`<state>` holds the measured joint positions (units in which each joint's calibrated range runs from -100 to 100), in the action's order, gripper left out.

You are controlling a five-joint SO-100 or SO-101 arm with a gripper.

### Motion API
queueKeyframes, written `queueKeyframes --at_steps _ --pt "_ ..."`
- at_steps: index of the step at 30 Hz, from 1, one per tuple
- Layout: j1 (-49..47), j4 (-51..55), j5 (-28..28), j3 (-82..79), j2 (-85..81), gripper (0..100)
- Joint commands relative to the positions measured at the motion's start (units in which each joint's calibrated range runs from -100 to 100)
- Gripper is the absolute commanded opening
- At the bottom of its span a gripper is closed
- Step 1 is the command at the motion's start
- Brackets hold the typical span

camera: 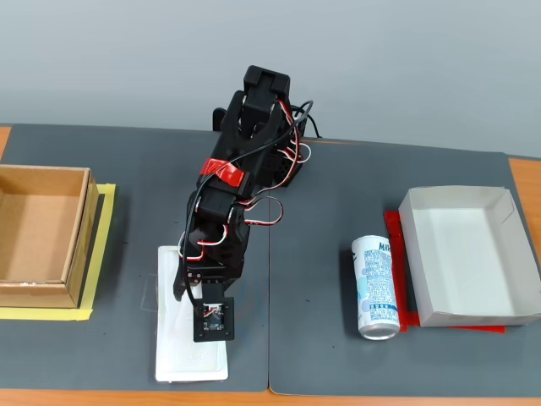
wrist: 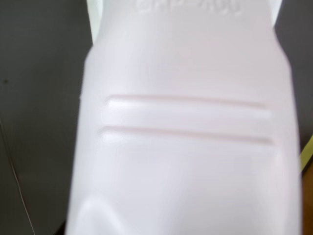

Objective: Pick the sandwich and put it in the gray box

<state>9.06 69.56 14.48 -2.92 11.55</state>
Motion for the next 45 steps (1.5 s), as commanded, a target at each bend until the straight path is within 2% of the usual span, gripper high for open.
queueKeyframes --at_steps 1,3,8,17,33,45 --pt "-0.15 0.15 0.08 1.43 -2.1 15" --pt "-0.22 0.15 0.08 1.43 -2.1 14" --pt "-0.37 -0.11 0.08 1.61 -2.1 3" --pt "-0.6 0.15 -0.34 1.79 -3.2 2" --pt "-7.46 0.23 -0.39 1.06 -21.52 2" --pt "-19.17 0.23 -0.39 1.52 -31.61 2"
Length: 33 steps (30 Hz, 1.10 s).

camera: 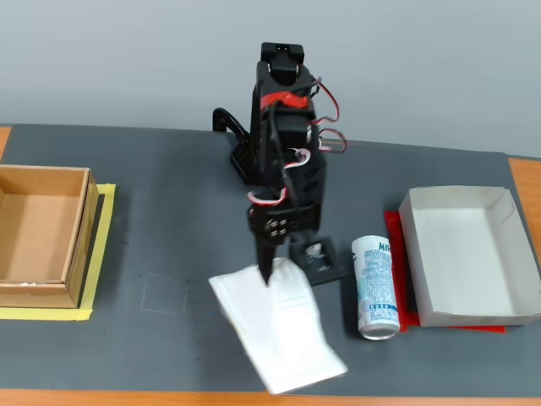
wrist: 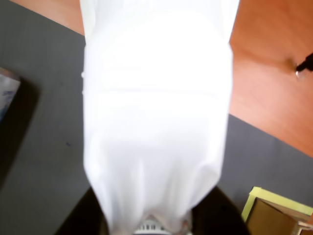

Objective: Pick the sandwich and put it in the gray box

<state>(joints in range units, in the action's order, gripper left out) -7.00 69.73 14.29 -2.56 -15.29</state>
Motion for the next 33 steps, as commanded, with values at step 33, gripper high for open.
queueKeyframes --at_steps 33 --pt "-51.82 -7.32 -8.42 2.33 -11.03 2"
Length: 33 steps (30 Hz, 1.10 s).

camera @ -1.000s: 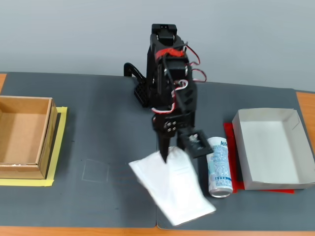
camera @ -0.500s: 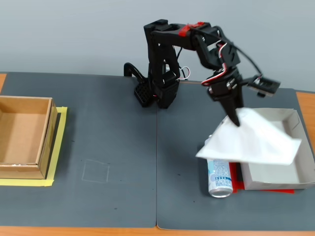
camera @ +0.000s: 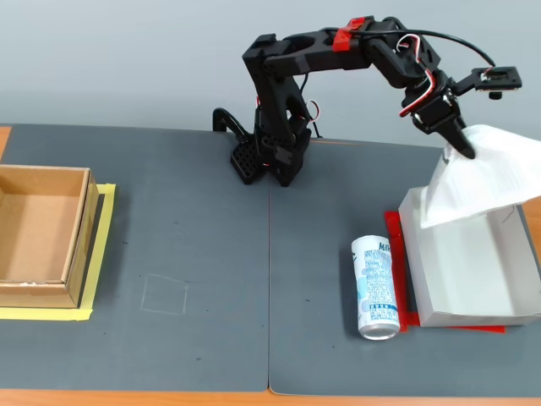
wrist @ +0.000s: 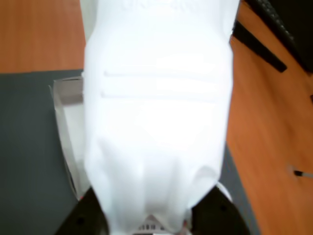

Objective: Pick the sandwich and put it in the gray box

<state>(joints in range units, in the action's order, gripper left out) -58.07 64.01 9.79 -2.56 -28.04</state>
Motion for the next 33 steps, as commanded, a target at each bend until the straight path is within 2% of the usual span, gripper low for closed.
queueKeyframes --at_steps 1,7,14,21,25,33 --pt "-0.9 -2.11 -5.49 2.88 2.73 2" --pt "-1.8 -2.81 -13.88 8.48 9.68 2" --pt "-1.65 -7.24 -21.02 10.38 13.41 2" --pt "0.74 -7.15 -26.75 9.66 13.67 2" --pt "2.98 -6.37 -28.63 9.57 13.75 2" --pt "3.28 -6.28 -28.47 8.85 13.33 3"
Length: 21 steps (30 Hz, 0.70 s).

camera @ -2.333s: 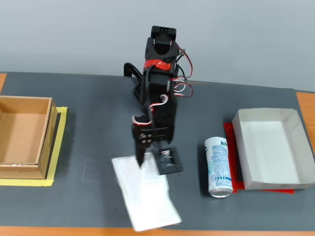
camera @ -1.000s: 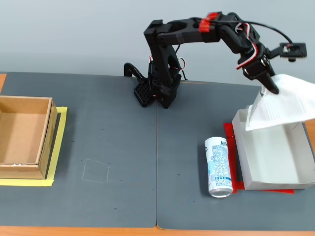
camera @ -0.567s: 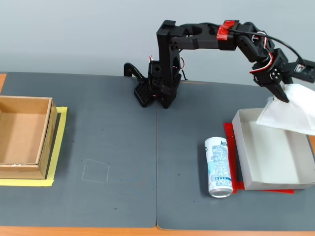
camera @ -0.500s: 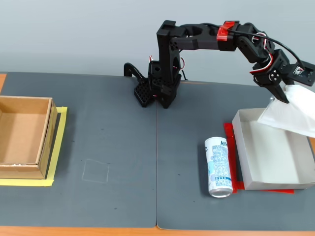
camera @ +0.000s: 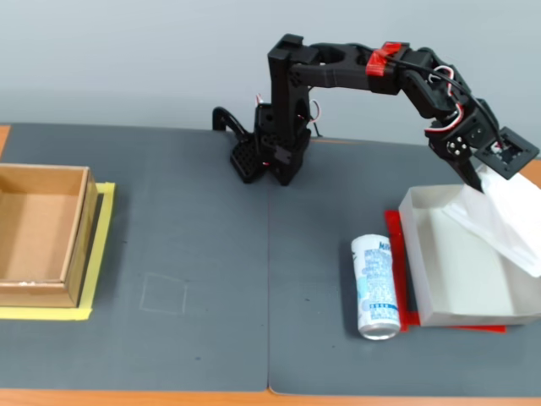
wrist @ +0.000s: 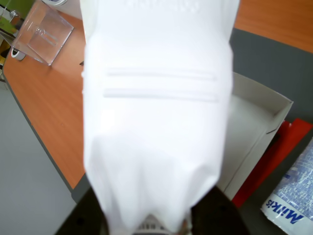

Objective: Pick the sandwich and put it in the gray box

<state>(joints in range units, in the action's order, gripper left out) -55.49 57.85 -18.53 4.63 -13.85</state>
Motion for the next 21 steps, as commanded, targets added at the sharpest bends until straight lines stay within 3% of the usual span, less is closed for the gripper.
queueKeyframes --at_steps 1,10,21 --pt "0.7 -0.12 -0.14 0.94 -1.12 3" --pt "0.1 -0.12 -0.4 -1.23 -1.45 15" --pt "0.47 -0.12 -0.51 -1.23 -1.45 16"
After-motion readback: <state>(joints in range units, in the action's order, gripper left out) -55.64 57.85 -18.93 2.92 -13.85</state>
